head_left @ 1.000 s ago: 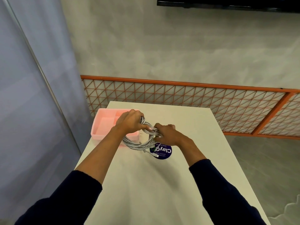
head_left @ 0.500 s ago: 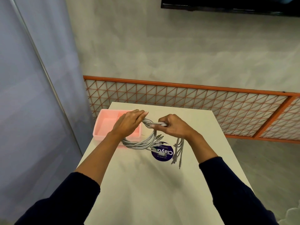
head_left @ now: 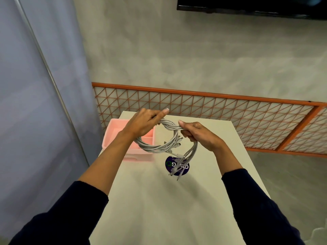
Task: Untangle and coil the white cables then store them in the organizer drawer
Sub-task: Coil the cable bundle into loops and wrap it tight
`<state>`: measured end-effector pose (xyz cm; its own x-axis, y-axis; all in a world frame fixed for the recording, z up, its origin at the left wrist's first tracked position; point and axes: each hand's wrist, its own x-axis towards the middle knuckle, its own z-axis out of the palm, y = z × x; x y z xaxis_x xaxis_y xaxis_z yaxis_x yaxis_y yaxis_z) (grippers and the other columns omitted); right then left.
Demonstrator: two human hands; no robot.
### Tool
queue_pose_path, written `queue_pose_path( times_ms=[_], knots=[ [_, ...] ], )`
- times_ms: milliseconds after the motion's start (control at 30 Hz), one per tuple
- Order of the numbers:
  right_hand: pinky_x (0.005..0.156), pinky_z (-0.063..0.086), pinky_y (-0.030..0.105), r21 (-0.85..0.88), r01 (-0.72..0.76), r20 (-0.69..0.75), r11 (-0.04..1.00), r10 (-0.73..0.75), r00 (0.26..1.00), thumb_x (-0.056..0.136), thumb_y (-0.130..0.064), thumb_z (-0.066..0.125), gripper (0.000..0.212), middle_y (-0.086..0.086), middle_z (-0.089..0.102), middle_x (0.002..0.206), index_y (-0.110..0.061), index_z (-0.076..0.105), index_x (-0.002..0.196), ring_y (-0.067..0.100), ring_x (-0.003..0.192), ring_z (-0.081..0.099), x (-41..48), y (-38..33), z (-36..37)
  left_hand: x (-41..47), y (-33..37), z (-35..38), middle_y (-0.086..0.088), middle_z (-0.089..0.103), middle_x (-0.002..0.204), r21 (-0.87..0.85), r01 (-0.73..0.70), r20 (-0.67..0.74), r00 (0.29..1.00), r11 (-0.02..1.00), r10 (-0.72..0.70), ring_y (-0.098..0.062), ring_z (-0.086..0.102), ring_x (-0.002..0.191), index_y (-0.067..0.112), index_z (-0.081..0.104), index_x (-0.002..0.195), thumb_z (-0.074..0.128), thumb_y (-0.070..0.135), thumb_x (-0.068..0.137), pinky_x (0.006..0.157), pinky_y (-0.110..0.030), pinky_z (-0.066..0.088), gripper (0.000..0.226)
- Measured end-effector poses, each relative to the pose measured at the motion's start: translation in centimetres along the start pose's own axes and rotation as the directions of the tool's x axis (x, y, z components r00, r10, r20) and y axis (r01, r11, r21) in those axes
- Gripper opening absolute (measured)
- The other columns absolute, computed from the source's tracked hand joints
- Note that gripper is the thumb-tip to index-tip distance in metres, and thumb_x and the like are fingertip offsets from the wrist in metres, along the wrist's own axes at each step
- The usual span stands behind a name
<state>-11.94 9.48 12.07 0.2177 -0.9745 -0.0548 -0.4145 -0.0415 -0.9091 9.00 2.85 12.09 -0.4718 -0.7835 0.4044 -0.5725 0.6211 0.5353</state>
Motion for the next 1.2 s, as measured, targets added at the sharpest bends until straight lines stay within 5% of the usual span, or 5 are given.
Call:
queue_pose_path(
  times_ms=[267, 467, 633, 833, 1200],
  knots=[
    [0.055, 0.030, 0.020, 0.159, 0.016, -0.062, 0.987, -0.007, 0.998, 0.097, -0.045, 0.044, 0.056, -0.006, 0.052, 0.058, 0.001, 0.048, 0.064, 0.008, 0.048, 0.035, 0.1, 0.1, 0.0, 1.5, -0.1, -0.3, 0.004, 0.056, 0.050, -0.004, 0.018, -0.096, 0.995, 1.000, -0.018, -0.006, 0.055, 0.051, 0.014, 0.054, 0.053, 0.006, 0.084, 0.079, 0.061, -0.026, 0.042, 0.088],
    [0.048, 0.022, 0.016, 0.193, 0.050, -0.149, 0.980, -0.022, 0.989, 0.098, -0.040, 0.045, 0.054, -0.009, 0.032, 0.049, 0.009, 0.068, 0.098, 0.005, 0.048, 0.024, 0.7, -0.2, 1.2, -0.1, 0.1, 1.3, 0.007, 0.059, 0.065, -0.285, 0.141, -0.274, 0.936, 0.948, -0.222, -0.009, 0.059, 0.050, 0.008, 0.064, 0.092, 0.049, 0.059, 0.089, 0.052, -0.026, 0.048, 0.053],
    [0.041, 0.034, 0.009, 0.176, 0.025, -0.266, 0.984, 0.023, 0.964, 0.100, -0.035, 0.044, 0.056, -0.012, 0.053, 0.050, 0.018, 0.062, 0.092, -0.003, 0.039, 0.044, 0.9, 0.3, 1.9, -2.1, -0.9, 4.4, -0.007, 0.061, 0.108, -0.581, 0.390, -0.366, 0.658, 0.714, -0.658, -0.018, 0.061, 0.090, 0.012, 0.053, 0.112, 0.076, 0.057, 0.070, 0.074, -0.029, 0.053, 0.065],
    [0.055, 0.050, 0.018, 0.109, 0.039, -0.541, 0.993, 0.026, 0.840, 0.097, -0.043, 0.046, 0.050, 0.020, 0.071, 0.090, -0.013, 0.048, 0.057, 0.021, 0.074, 0.066, 2.2, 1.3, 3.1, -2.8, 1.1, 7.1, -0.006, 0.066, 0.102, -0.844, 0.517, 0.446, 0.524, -0.145, -0.726, -0.021, 0.061, 0.098, 0.015, 0.061, 0.103, 0.066, 0.053, 0.082, 0.079, -0.033, 0.048, 0.044],
    [0.063, 0.033, 0.023, -0.041, -0.081, -0.422, 0.996, 0.056, 0.905, 0.094, -0.053, 0.044, 0.056, 0.001, 0.044, 0.073, -0.012, 0.044, 0.056, 0.010, 0.064, 0.043, 1.2, 1.7, 3.4, 0.9, 3.8, 5.9, 0.006, 0.034, 0.034, -0.978, -0.016, 0.178, 0.465, -0.209, -0.867, -0.007, 0.038, 0.032, 0.013, 0.041, 0.066, 0.054, 0.048, 0.093, 0.040, -0.014, 0.040, 0.046]
  ],
)
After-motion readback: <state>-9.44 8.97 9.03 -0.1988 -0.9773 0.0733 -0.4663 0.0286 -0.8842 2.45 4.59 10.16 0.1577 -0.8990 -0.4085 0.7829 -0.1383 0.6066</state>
